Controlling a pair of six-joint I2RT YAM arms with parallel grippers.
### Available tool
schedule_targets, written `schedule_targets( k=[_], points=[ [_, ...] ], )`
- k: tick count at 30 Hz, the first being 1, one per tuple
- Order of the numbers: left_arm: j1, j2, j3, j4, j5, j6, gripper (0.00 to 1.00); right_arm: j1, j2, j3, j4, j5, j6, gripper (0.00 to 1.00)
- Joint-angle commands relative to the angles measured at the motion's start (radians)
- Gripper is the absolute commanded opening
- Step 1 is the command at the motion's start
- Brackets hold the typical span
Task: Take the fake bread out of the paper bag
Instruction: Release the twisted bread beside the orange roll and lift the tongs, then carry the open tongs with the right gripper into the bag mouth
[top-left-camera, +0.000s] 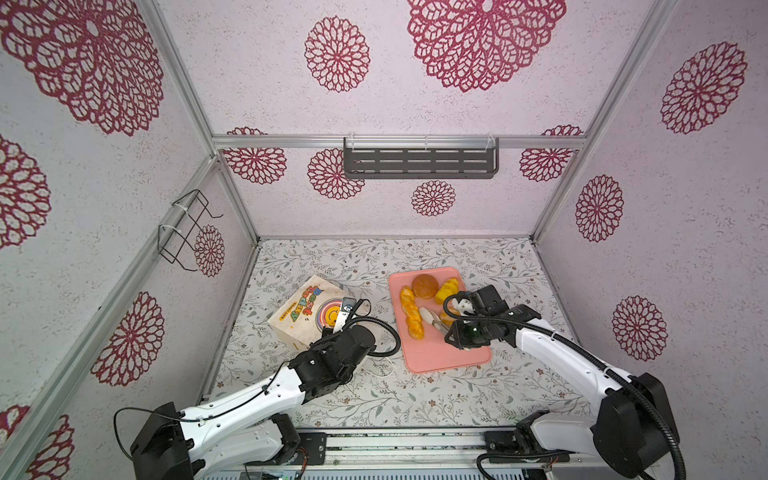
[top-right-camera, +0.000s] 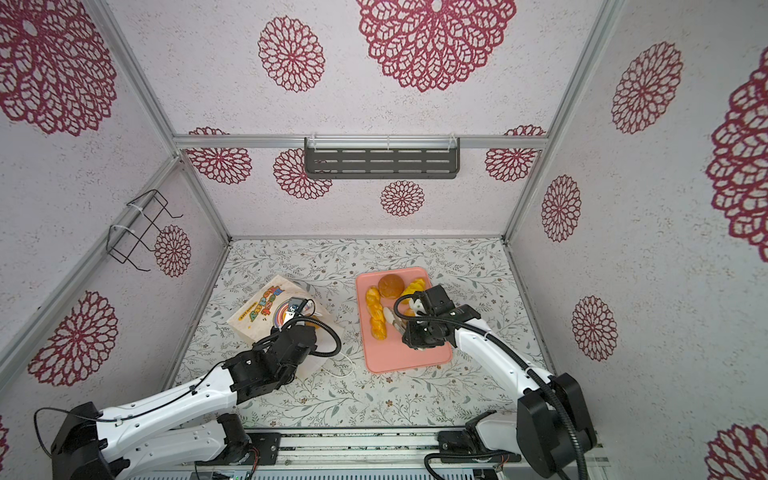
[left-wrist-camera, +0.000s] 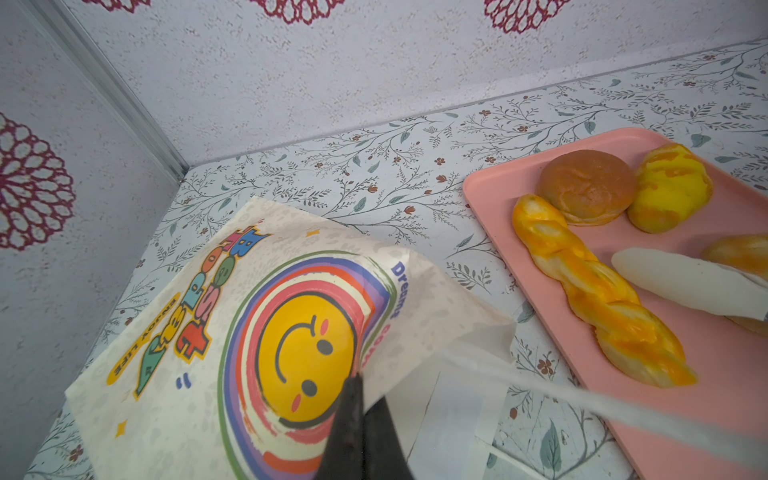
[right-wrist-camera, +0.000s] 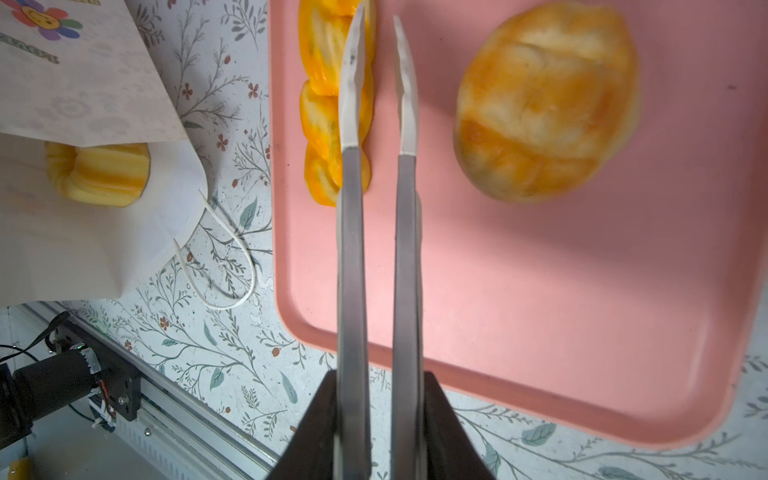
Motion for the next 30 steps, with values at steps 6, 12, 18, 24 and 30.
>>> schedule_targets(
  k=[6,12,18,24,30],
  points=[
    [0.012,-0.043,-0.008,-0.037,0.026,0.005,0.00,0.007,-0.180,0.012,-0.045,-0.062,0.030,0.29],
    [0.011,-0.070,-0.028,-0.012,0.071,0.040,0.00,0.141,-0.323,-0.026,-0.037,-0.085,0.136,0.27],
    [0.011,-0.071,-0.026,-0.001,0.099,0.075,0.00,0.408,-0.388,-0.099,0.177,-0.040,0.336,0.28],
    [0.011,-0.073,-0.025,0.013,0.127,0.078,0.00,0.573,-0.328,-0.186,0.416,-0.002,0.430,0.28],
    [0.011,-0.093,-0.038,0.030,0.155,0.086,0.00,0.622,-0.202,-0.232,0.602,-0.011,0.467,0.30]
  ],
)
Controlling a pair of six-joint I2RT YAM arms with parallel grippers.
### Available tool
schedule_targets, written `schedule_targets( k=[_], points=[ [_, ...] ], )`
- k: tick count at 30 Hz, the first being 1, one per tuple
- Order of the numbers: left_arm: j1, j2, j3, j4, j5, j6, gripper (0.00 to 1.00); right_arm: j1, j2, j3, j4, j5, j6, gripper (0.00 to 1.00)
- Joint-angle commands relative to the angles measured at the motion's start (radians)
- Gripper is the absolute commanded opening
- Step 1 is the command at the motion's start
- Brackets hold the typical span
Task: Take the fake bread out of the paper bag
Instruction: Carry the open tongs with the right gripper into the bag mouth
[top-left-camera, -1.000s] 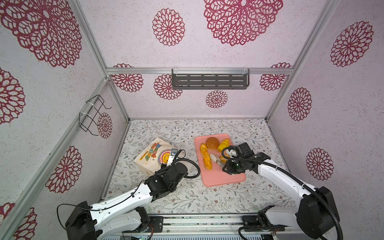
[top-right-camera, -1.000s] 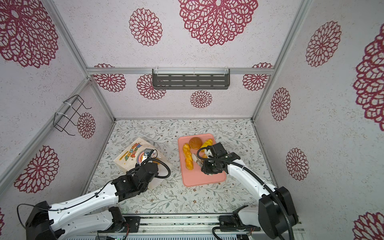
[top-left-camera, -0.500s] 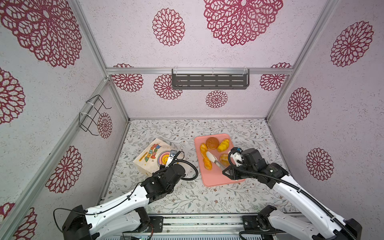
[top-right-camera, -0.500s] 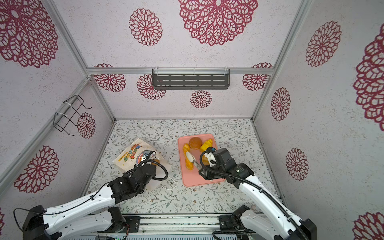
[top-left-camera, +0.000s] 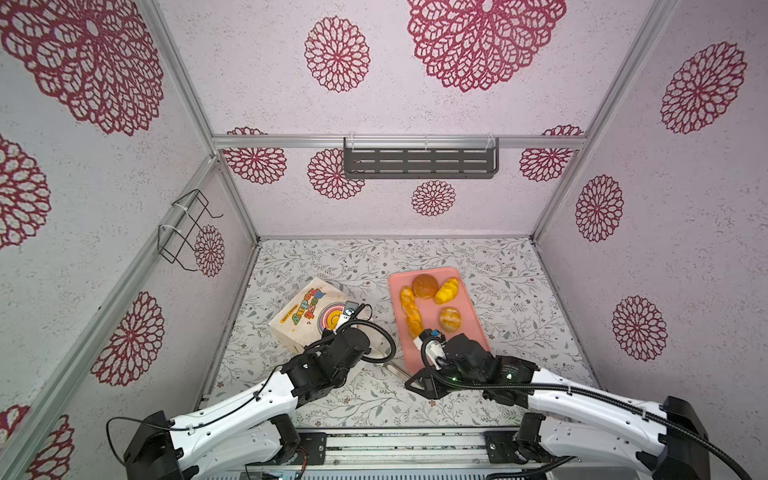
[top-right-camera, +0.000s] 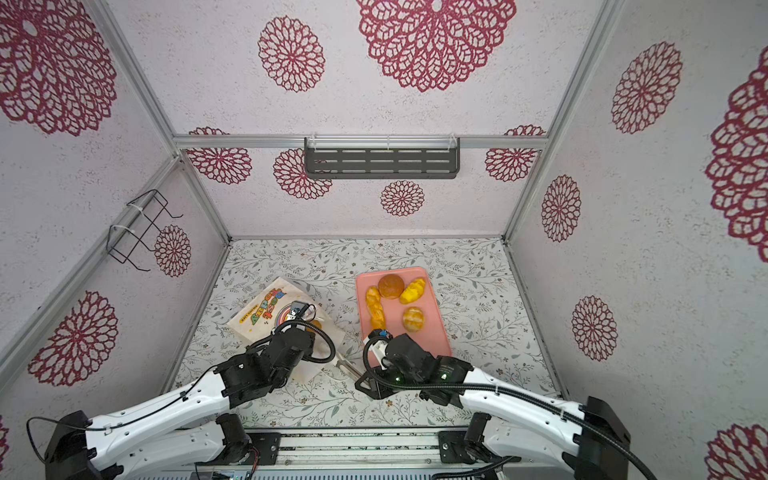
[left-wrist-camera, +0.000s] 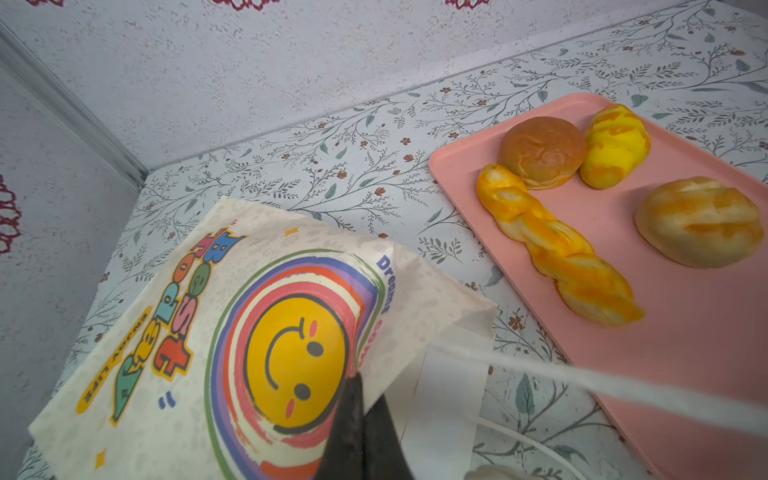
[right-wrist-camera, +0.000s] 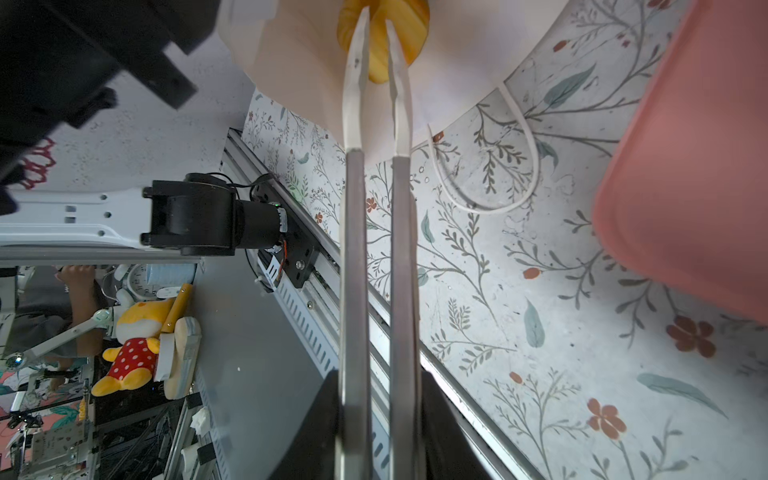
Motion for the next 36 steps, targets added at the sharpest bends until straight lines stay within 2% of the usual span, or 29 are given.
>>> schedule_targets(
  k=[1,8,20,28,36],
  points=[
    [0.011,-0.029,-0.017,0.049,0.035,0.014,0.00,0.014,0.038,0.012,0.196,0.012,0.041,0.31],
    [0.011,-0.046,-0.025,0.032,0.042,0.005,0.00,0.014,0.133,0.056,0.248,-0.010,0.016,0.35],
    [0.011,-0.079,-0.036,0.011,0.047,-0.028,0.00,0.008,0.276,0.172,0.161,0.035,-0.017,0.42],
    [0.009,-0.069,-0.033,0.025,0.055,-0.025,0.00,0.010,0.384,0.248,0.145,0.039,-0.021,0.42],
    [0.003,-0.054,-0.035,0.045,0.061,-0.026,0.00,0.028,0.515,0.311,0.139,0.049,-0.006,0.37]
  ],
)
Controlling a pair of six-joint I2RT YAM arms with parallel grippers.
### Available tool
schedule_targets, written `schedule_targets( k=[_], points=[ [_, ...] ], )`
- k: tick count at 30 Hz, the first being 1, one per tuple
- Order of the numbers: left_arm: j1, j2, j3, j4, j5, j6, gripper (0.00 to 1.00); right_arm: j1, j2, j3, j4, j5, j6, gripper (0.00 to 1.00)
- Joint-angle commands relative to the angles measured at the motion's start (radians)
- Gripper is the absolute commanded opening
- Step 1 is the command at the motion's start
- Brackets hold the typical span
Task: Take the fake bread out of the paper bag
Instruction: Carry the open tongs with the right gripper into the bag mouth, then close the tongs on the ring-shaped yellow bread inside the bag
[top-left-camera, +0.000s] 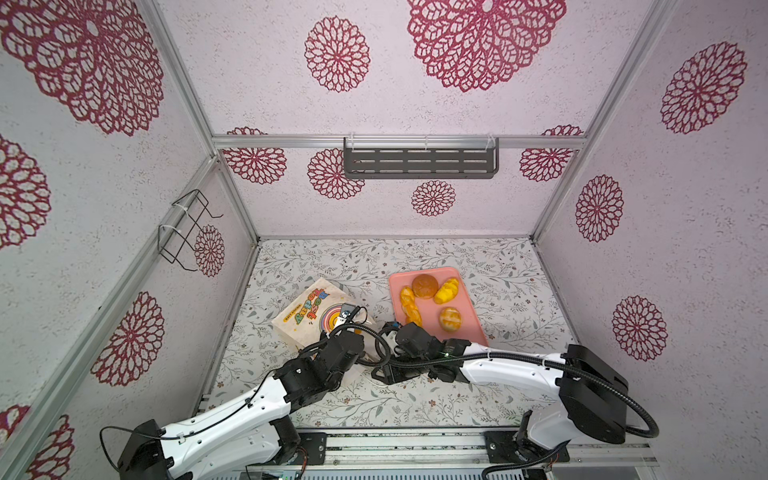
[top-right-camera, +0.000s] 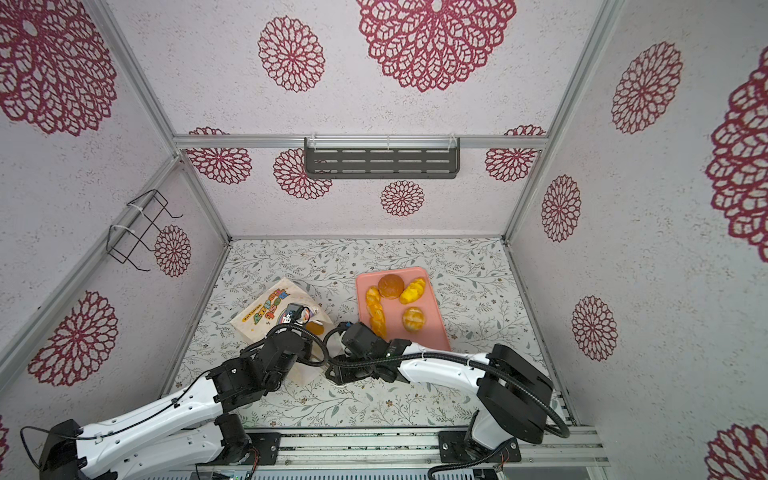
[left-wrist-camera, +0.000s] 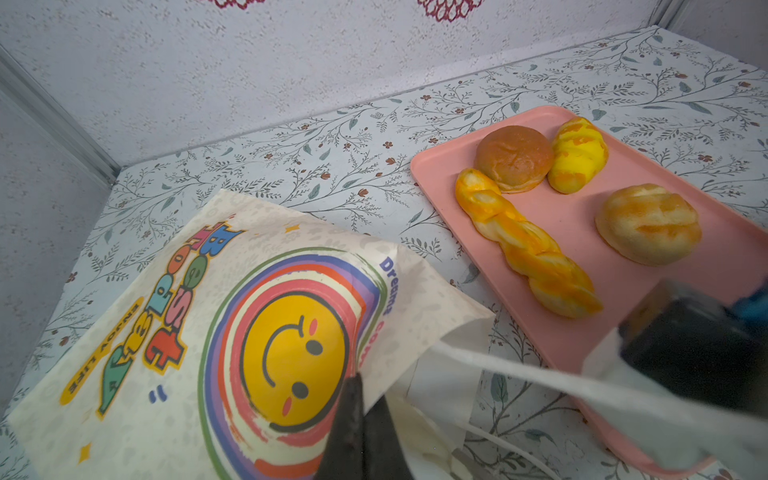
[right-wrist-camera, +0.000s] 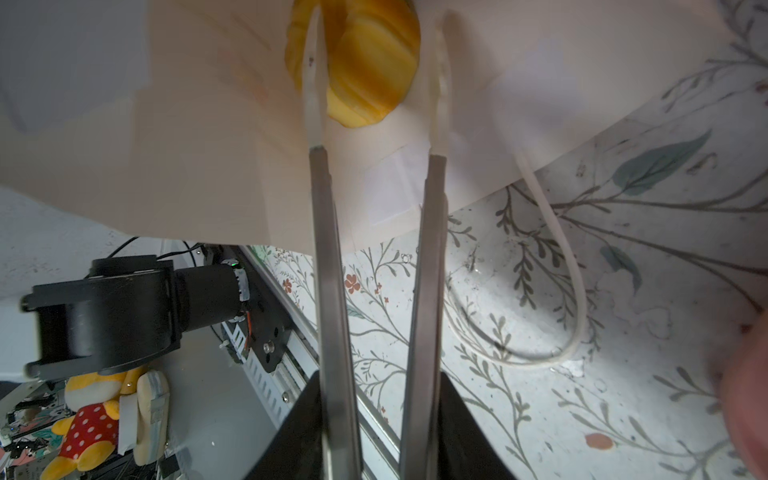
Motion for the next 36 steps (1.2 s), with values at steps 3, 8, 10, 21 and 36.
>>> schedule_targets(
  k=[3,8,10,21,36],
  points=[
    [-0.001,0.010,-0.006,0.040,0.009,-0.019,0.00,0.020,0.046,0.071,0.009,0.031,-0.003,0.30],
    [-0.014,0.017,-0.016,0.043,-0.035,-0.038,0.00,0.031,0.039,0.070,0.024,0.042,0.016,0.12],
    [-0.015,0.018,-0.022,0.044,-0.046,-0.048,0.00,0.033,0.016,0.056,0.022,0.048,0.024,0.06],
    [-0.016,0.046,-0.006,0.046,-0.151,-0.109,0.00,0.042,-0.263,-0.101,-0.041,0.128,0.093,0.00],
    [0.012,0.044,0.042,-0.074,-0.266,-0.224,0.00,0.198,-0.595,-0.212,-0.268,0.248,0.174,0.00]
  ],
)
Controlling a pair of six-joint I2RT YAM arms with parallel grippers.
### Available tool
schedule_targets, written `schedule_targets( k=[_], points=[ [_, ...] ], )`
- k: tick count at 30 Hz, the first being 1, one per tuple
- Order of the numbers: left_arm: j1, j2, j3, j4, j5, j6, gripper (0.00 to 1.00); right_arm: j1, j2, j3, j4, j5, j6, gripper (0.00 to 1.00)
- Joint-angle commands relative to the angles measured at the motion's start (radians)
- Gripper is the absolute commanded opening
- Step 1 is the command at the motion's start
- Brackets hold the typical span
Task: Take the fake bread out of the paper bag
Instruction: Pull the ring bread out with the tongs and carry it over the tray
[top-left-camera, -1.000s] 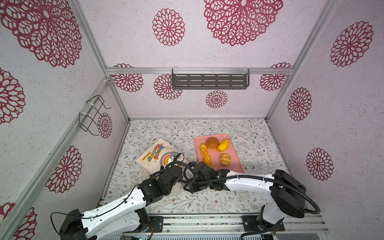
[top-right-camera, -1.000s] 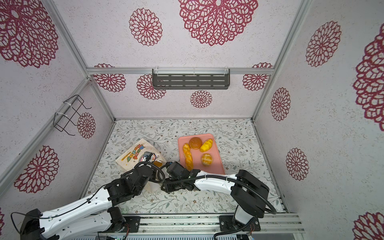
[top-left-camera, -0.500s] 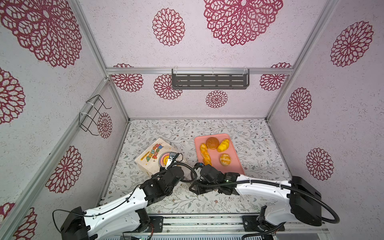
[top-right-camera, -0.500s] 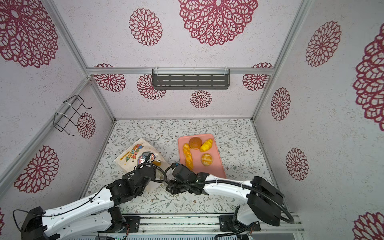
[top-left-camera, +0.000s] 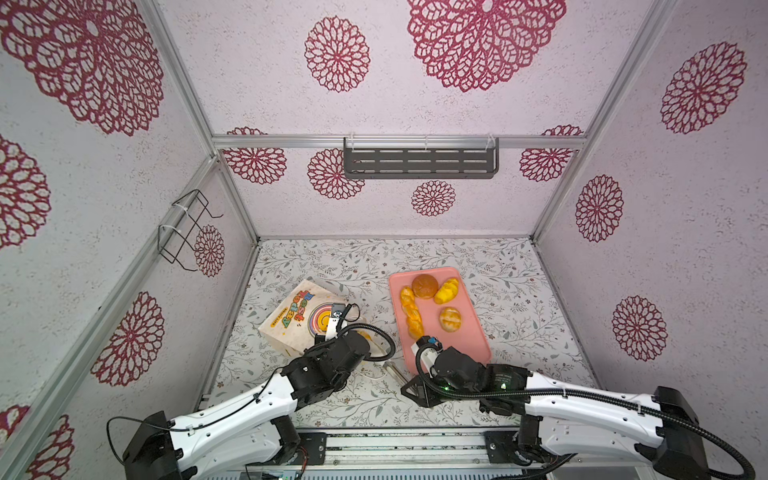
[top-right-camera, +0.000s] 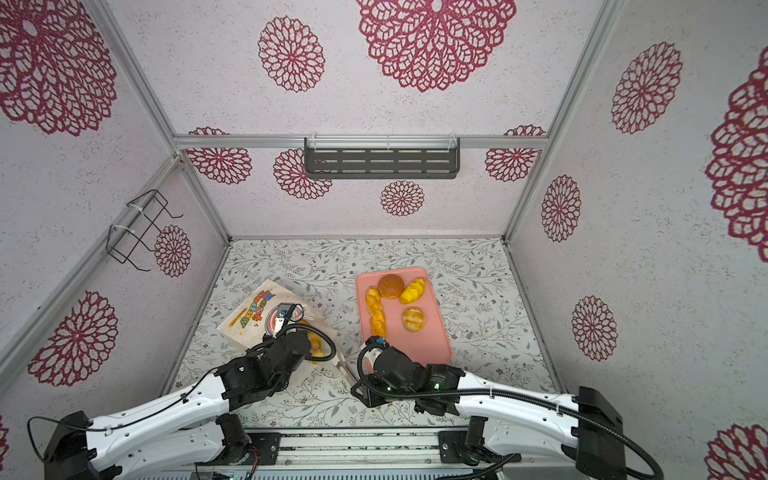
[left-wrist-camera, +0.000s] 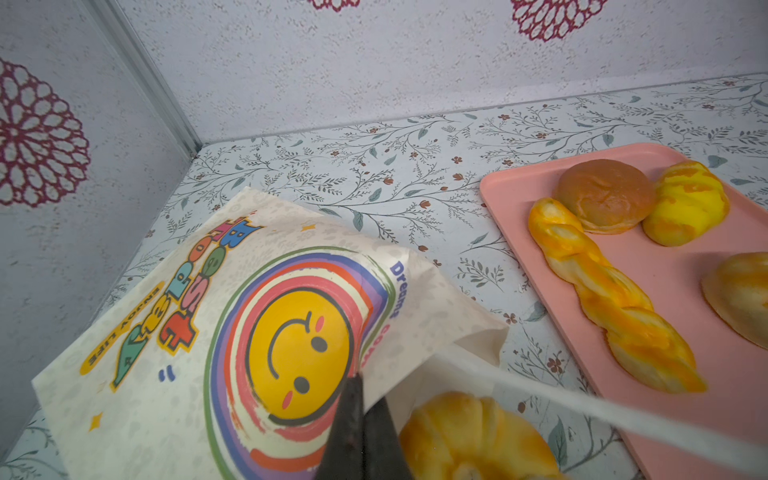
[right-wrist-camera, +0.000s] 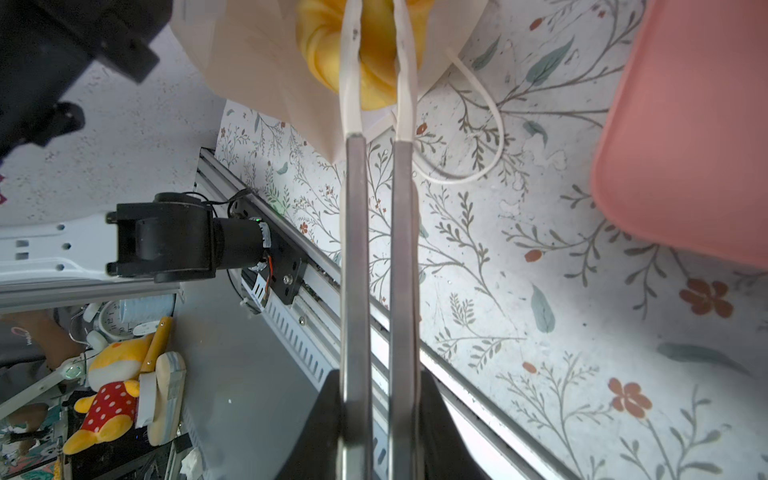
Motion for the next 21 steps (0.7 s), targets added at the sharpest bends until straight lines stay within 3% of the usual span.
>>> schedule_targets(
  k=[1,6,8,15,21],
  points=[
    [0.024,-0.003,0.042,-0.031,-0.049,-0.041,0.00,0.044,-0.078,0.014,-0.079,0.079,0.035,0.00],
    [0.031,0.007,0.052,-0.025,-0.058,-0.024,0.00,0.049,-0.238,0.039,-0.275,0.248,0.074,0.00],
    [0.033,0.005,0.044,-0.013,-0.052,-0.021,0.00,0.003,-0.283,0.055,-0.342,0.294,0.065,0.00],
    [0.032,-0.003,0.020,-0.006,-0.021,-0.037,0.00,-0.385,-0.246,0.098,-0.360,0.128,-0.122,0.00],
    [0.032,-0.025,0.010,-0.006,-0.017,-0.033,0.00,-0.526,-0.106,0.121,-0.273,0.055,-0.200,0.00]
  ],
)
